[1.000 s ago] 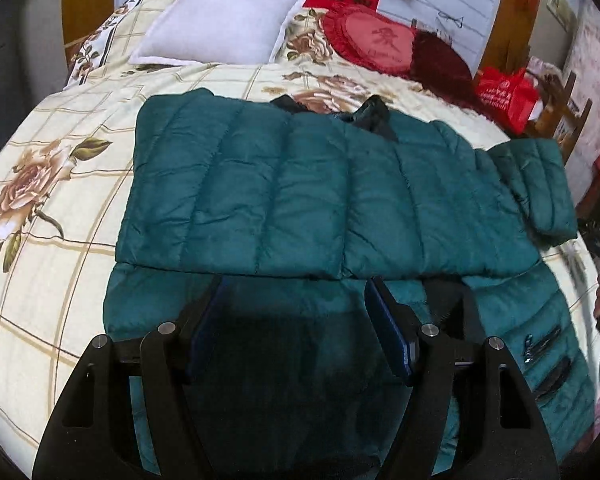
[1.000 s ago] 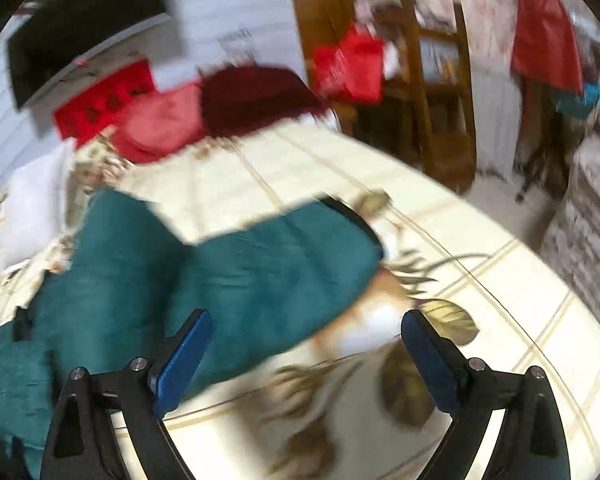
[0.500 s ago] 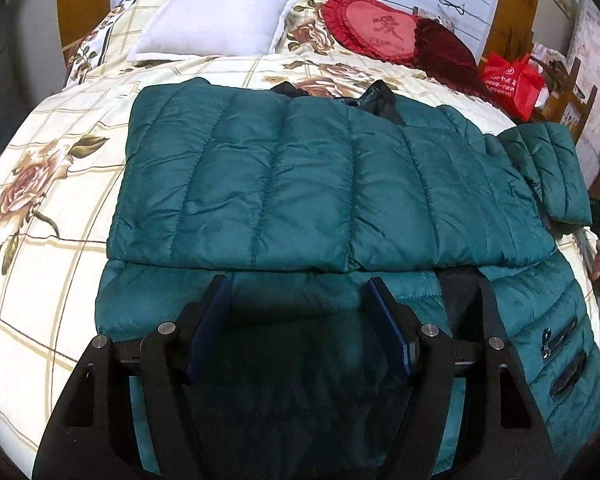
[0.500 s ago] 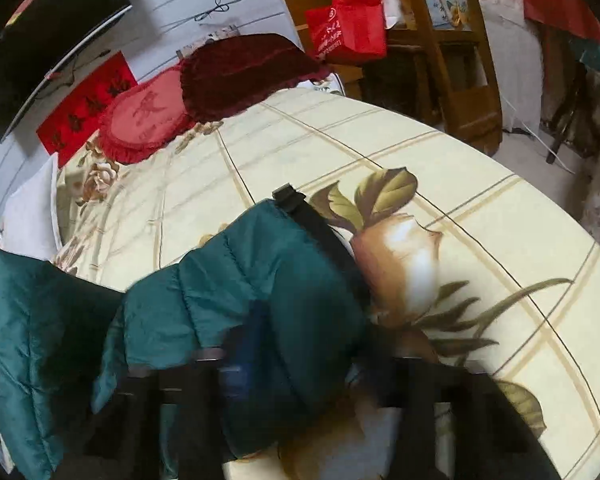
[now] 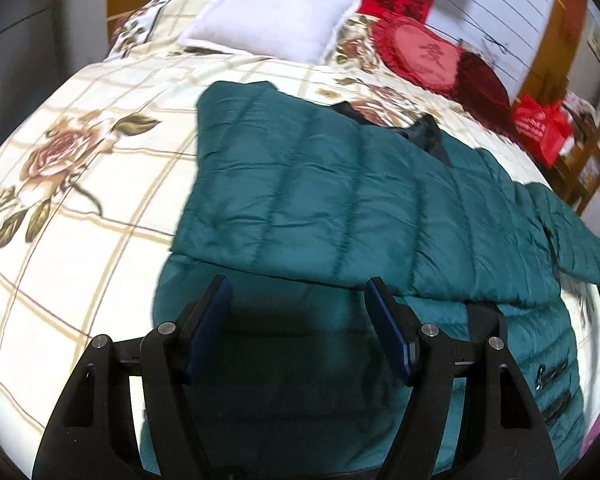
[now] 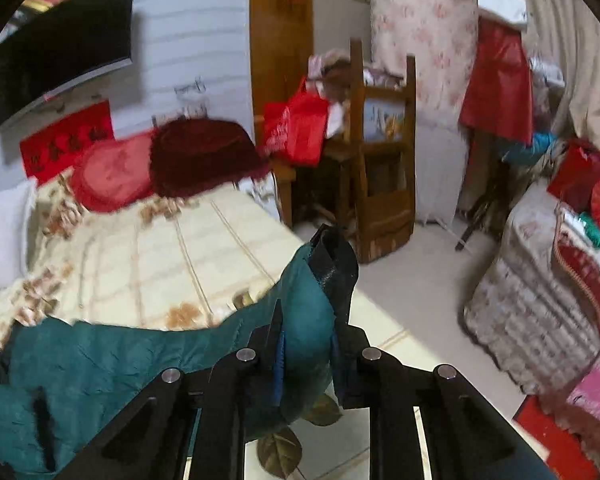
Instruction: Fold large clothes
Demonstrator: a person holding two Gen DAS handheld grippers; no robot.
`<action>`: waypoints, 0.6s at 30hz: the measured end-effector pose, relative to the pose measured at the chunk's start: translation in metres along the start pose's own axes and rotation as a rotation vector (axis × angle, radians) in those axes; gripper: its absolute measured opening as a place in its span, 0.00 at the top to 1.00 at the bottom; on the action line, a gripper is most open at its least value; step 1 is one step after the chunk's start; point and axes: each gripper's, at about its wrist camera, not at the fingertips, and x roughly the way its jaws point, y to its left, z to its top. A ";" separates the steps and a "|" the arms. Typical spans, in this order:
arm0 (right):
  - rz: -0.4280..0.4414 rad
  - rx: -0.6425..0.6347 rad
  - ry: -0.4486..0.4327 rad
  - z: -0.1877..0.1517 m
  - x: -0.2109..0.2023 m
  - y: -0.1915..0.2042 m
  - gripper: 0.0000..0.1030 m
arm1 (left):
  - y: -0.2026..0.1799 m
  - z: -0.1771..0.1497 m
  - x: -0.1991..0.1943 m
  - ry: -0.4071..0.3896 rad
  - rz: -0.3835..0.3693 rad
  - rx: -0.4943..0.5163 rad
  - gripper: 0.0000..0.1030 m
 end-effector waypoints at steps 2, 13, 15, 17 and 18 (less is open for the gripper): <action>0.064 -0.014 -0.032 0.008 -0.024 0.021 0.84 | 0.005 0.001 -0.001 0.002 0.004 -0.017 0.32; 0.690 -0.149 0.045 -0.095 -0.081 0.269 0.84 | 0.008 0.007 0.001 0.020 0.018 0.000 0.32; 0.789 -0.193 0.105 -0.129 -0.080 0.308 0.84 | 0.010 0.008 0.001 0.025 0.012 -0.005 0.32; 0.838 -0.260 0.157 -0.168 -0.075 0.345 0.84 | 0.012 0.010 0.001 0.025 0.012 -0.007 0.32; 0.877 -0.274 0.190 -0.182 -0.072 0.356 0.84 | 0.012 0.010 0.001 0.023 0.012 -0.008 0.32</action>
